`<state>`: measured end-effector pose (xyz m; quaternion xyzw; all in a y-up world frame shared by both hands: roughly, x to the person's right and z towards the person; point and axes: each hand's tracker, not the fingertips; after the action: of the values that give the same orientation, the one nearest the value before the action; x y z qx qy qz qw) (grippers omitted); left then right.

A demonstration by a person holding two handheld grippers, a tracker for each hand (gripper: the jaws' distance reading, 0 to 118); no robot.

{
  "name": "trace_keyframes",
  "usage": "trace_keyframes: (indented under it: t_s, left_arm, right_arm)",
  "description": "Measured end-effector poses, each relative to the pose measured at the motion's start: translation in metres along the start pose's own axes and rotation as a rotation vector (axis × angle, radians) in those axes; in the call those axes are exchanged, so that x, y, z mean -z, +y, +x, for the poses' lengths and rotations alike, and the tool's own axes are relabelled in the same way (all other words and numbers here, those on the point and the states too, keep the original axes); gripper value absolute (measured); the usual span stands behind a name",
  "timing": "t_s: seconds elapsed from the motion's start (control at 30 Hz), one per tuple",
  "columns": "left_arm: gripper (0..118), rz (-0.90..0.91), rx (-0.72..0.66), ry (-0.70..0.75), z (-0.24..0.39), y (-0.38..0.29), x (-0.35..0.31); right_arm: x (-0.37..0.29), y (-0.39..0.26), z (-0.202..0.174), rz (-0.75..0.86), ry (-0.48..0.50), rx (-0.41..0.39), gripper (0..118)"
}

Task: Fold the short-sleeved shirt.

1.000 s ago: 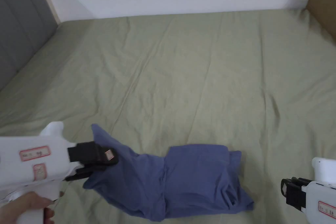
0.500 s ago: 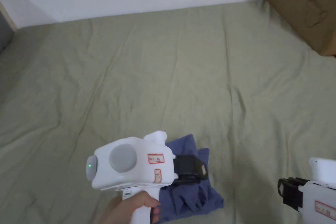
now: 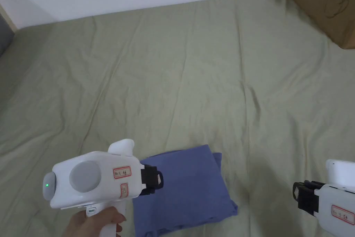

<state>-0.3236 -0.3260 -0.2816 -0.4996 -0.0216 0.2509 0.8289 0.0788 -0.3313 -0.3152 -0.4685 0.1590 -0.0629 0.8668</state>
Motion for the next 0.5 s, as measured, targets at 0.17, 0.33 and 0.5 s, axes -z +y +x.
trace_keyframes:
  t_s: [0.17, 0.33, 0.5]
  left_arm:
    - [0, -0.033, -0.003, -0.077, 0.019, -0.007, 0.031]
    - [0, -0.074, 0.011, -0.167, 0.047, -0.008, 0.064]
    - [0, -0.117, 0.069, -0.162, 0.078, -0.01, 0.09]
  right_arm:
    - [0.001, -0.001, -0.001, -0.008, 0.004, -0.007, 3]
    - [0.0, -0.003, 0.005, -0.013, -0.007, 0.004, 3]
    - [0.001, -0.006, 0.011, -0.023, -0.021, 0.011, 3]
